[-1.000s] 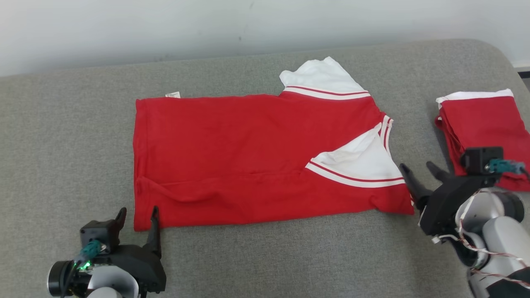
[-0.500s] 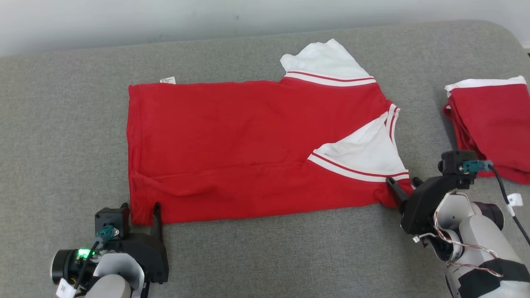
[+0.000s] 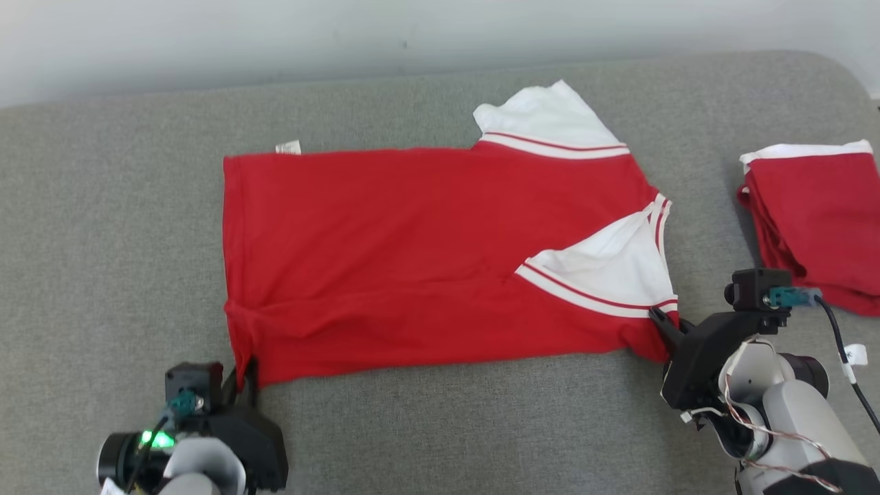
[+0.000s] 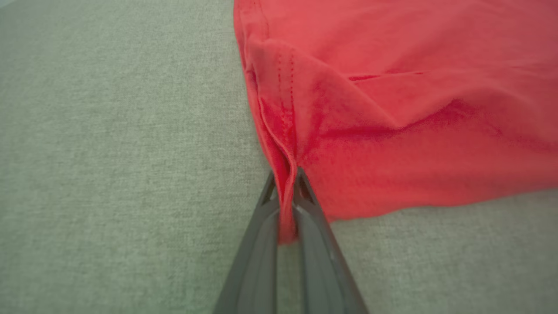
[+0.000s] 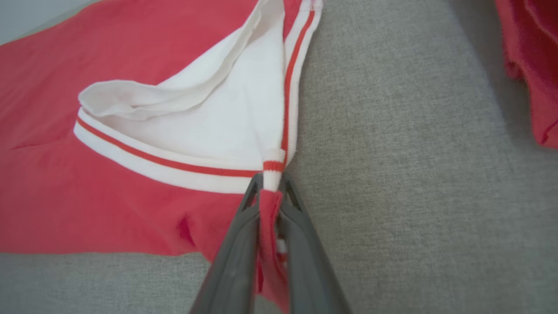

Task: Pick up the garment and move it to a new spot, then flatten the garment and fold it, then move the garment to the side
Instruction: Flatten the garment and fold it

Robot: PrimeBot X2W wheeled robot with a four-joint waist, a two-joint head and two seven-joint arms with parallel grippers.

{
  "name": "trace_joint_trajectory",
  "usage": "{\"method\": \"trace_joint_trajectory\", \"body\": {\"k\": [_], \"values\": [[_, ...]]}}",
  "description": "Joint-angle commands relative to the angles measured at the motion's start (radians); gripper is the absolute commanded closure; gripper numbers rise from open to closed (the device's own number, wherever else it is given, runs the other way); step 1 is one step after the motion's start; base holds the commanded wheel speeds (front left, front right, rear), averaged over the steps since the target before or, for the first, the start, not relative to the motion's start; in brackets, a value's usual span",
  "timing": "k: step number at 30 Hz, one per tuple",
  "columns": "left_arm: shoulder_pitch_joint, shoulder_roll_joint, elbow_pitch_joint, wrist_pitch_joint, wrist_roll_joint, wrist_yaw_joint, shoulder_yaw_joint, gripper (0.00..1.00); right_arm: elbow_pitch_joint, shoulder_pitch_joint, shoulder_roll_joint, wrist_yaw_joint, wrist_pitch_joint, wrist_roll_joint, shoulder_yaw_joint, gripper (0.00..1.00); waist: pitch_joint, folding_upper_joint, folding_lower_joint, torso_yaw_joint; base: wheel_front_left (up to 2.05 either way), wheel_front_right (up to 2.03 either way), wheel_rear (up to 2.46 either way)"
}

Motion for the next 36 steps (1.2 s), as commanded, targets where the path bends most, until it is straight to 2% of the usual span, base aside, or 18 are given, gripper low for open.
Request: {"method": "trace_joint_trajectory", "body": {"k": [1, 9, 15, 21, 22, 23, 24, 25, 26, 32, 36], "values": [[0.044, 0.014, -0.008, -0.001, -0.002, 0.002, -0.006, 1.00, -0.042, 0.035, -0.010, 0.000, 0.002, 0.014, -0.005, 1.00, -0.026, -0.0001, 0.0000, -0.007, 0.00, 0.00, 0.00], [0.142, 0.046, -0.135, 0.019, -0.010, 0.036, -0.003, 1.00, -0.228, 0.185, -0.022, 0.000, 0.055, 0.020, -0.055, 1.00, -0.075, -0.0001, 0.0000, -0.015, 0.00, 0.00, 0.00], [0.252, 0.065, -0.255, 0.061, -0.018, 0.073, -0.015, 1.00, -0.348, 0.309, 0.024, 0.000, 0.104, -0.006, -0.129, 1.00, -0.097, -0.0001, 0.0000, -0.023, 0.00, 0.00, 0.00], [0.342, 0.074, -0.329, 0.088, -0.032, 0.114, -0.014, 1.00, -0.396, 0.393, 0.068, 0.000, 0.128, -0.039, -0.158, 1.00, -0.110, -0.0001, 0.0000, -0.024, 0.00, 0.00, 0.00], [0.353, 0.075, -0.334, 0.091, -0.033, 0.116, -0.016, 0.89, -0.395, 0.402, 0.075, 0.000, 0.129, -0.039, -0.158, 1.00, -0.112, -0.0001, 0.0000, -0.023, 0.00, 0.00, 0.00], [0.361, 0.078, -0.337, 0.091, -0.033, 0.117, -0.018, 0.53, -0.395, 0.408, 0.079, 0.000, 0.125, -0.043, -0.156, 1.00, -0.113, -0.0001, 0.0000, -0.023, 0.00, 0.00, 0.00], [0.367, 0.076, -0.338, 0.092, -0.037, 0.119, -0.019, 0.00, -0.390, 0.413, 0.083, 0.000, 0.121, -0.047, -0.155, 1.00, -0.115, -0.0001, 0.0000, -0.022, 0.00, 0.00, 0.00], [0.373, 0.076, -0.335, 0.092, -0.038, 0.120, -0.021, 0.00, -0.382, 0.420, 0.085, 0.000, 0.121, -0.050, -0.155, 0.58, -0.118, -0.0001, 0.0000, -0.022, 0.00, 0.00, 0.00], [0.379, 0.077, -0.331, 0.091, -0.037, 0.123, -0.022, 0.00, -0.375, 0.426, 0.087, 0.000, 0.117, -0.061, -0.152, 0.00, -0.120, -0.0001, 0.0000, -0.021, 0.00, 0.00, 0.00], [0.396, 0.069, -0.336, 0.066, -0.047, 0.140, -0.008, 0.00, -0.363, 0.392, 0.077, 0.000, 0.088, -0.075, -0.148, 0.00, -0.131, -0.0001, 0.0000, -0.017, 0.00, 0.00, 0.00], [0.376, 0.097, -0.367, 0.060, -0.059, 0.133, 0.021, 0.00, -0.388, 0.339, 0.050, 0.000, 0.098, -0.063, -0.147, 0.00, -0.129, -0.0001, 0.0000, -0.014, 0.00, 0.00, 0.00]]}}
